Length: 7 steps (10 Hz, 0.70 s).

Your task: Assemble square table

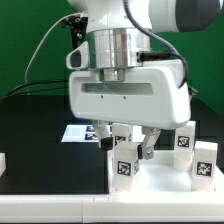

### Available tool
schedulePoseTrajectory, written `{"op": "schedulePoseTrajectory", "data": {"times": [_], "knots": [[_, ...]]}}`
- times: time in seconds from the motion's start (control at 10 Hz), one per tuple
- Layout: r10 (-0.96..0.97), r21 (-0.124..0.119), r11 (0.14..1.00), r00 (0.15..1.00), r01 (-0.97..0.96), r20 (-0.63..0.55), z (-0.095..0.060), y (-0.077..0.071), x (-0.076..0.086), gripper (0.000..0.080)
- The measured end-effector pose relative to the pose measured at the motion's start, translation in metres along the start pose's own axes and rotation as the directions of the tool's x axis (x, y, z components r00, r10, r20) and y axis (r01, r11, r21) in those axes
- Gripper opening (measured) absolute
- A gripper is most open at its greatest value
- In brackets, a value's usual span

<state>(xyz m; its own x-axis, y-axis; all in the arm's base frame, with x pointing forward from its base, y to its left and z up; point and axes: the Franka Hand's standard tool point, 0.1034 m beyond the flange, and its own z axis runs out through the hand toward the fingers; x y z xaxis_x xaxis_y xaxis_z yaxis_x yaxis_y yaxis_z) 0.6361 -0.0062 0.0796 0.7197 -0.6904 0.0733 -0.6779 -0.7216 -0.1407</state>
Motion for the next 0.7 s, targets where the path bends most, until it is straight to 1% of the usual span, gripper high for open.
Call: {"op": "schedulePoseTrajectory", "data": {"times": [0.1,0.2,0.3,0.4,0.5,0.6,0.7], "knots": [[-0.113,-0.006,0.994,0.994,0.113,0.012,0.001,0.0003,0.0027,0.0649],[-0.094,-0.005,0.996,0.996,0.094,0.007,0.001,0.0006,0.0038,0.0649],[-0.061,-0.006,0.998,0.998,0.061,0.007,0.0013,0.0007,0.0036,0.0512],[-0.047,-0.007,0.999,0.999,0.047,0.007,0.0013,0.001,0.0038,0.0512],[0.029,-0.005,1.0,1.0,-0.029,0.007,0.0014,0.0007,0.0035,0.0336],[0.113,-0.007,0.994,0.994,-0.112,0.006,0.0013,0.0015,0.0041,0.0285],[0.175,-0.008,0.985,0.985,-0.175,0.006,0.0013,0.0019,0.0043,0.0285]]}}
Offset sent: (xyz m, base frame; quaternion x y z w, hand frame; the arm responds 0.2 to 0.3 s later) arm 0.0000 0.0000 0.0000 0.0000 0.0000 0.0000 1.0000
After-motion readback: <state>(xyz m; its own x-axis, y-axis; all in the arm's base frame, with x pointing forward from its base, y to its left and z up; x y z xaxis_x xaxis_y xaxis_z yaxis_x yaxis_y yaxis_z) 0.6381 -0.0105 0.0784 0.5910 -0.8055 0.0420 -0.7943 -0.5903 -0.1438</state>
